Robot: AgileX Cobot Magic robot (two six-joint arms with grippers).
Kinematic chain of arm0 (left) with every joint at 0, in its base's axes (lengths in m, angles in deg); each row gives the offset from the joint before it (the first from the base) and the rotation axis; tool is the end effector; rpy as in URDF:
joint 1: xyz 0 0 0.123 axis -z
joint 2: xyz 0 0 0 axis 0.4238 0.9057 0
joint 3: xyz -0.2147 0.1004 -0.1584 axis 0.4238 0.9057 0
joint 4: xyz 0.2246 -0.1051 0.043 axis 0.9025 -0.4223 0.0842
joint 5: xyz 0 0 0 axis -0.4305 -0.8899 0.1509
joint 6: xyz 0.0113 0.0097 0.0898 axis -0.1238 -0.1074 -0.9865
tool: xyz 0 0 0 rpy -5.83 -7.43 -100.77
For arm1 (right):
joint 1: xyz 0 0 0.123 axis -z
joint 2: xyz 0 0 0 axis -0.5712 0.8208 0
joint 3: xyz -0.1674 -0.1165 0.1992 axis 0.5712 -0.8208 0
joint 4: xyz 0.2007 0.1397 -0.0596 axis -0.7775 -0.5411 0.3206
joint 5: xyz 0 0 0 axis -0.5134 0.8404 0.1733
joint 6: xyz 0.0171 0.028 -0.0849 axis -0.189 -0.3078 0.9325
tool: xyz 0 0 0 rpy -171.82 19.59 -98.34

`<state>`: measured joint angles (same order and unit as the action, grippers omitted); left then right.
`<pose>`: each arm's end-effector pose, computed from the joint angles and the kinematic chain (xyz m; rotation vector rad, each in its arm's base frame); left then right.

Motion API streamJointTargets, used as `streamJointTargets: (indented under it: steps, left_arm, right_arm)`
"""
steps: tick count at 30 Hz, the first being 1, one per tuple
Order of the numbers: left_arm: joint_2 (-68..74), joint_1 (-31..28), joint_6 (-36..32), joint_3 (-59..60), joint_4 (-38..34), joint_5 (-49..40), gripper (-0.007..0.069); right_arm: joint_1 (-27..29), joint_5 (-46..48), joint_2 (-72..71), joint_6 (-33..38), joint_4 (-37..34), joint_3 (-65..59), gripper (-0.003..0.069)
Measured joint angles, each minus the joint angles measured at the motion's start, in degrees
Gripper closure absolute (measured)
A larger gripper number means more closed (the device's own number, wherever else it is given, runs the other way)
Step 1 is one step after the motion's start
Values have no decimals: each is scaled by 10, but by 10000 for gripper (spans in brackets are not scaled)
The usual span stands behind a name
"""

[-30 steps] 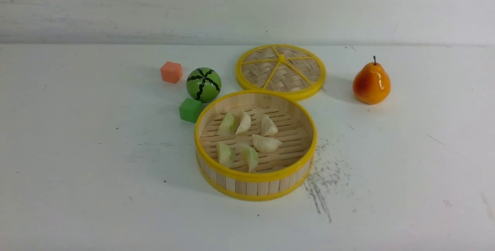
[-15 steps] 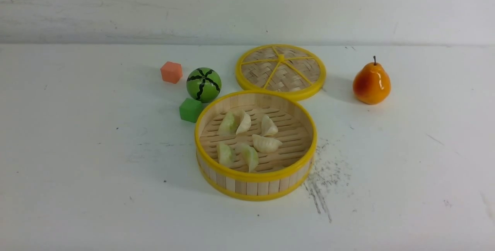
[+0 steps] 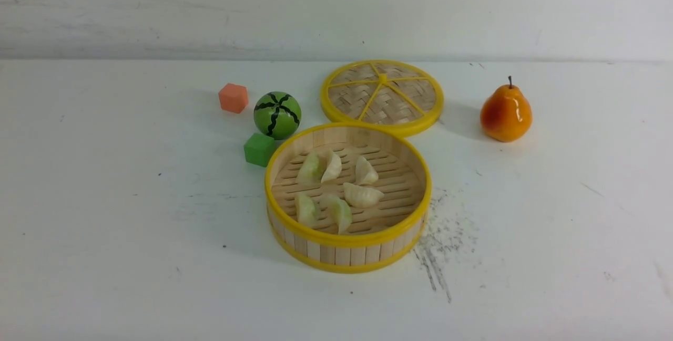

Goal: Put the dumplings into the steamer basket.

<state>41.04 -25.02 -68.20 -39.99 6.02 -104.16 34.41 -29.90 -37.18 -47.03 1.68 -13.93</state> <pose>0.0520 -0.0018 0.1680 -0.1416 1.8983 -0.1284 0.0519 0.0058 0.1728 0.0306 1.8779 0.1173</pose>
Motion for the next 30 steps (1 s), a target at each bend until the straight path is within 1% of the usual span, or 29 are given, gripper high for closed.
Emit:
streamJointTargets:
  steps: [30]
  left_arm:
    - [0,0,0,0,0,0,636]
  right_arm:
    - [0,0,0,0,0,0,575]
